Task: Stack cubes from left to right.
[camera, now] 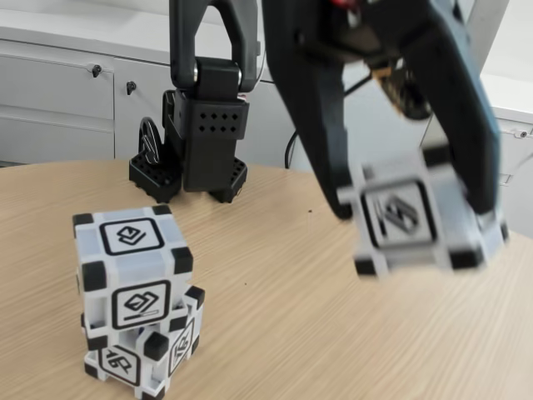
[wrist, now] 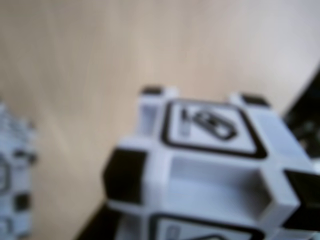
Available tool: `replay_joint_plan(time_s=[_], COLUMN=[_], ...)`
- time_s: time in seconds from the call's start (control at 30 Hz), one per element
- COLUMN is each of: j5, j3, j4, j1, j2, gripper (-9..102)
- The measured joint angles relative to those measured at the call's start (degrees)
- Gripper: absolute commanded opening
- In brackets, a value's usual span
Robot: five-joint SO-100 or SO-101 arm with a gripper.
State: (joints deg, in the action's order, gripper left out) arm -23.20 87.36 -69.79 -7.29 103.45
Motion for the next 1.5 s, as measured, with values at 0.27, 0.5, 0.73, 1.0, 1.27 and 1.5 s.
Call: replay_joint_plan(time_s=[0.27,0.5,0.73,1.0,1.27,1.5], j5=[5.7,8.3,7.1,4.5,4.0,0.4], j3=[-22.0,-34.1,-34.5,-35.2,-35.0,-25.8], j4=[-26.0,-28.4,-28.5,-28.5,-28.5,-28.5], j1=[0.0,-0.8,-10.7,-20.8,-23.6,-27.7], j2=[0.2,0.7,-6.2,-17.1,-18.2,-18.2], gripper=[14,13,14,13,13,12])
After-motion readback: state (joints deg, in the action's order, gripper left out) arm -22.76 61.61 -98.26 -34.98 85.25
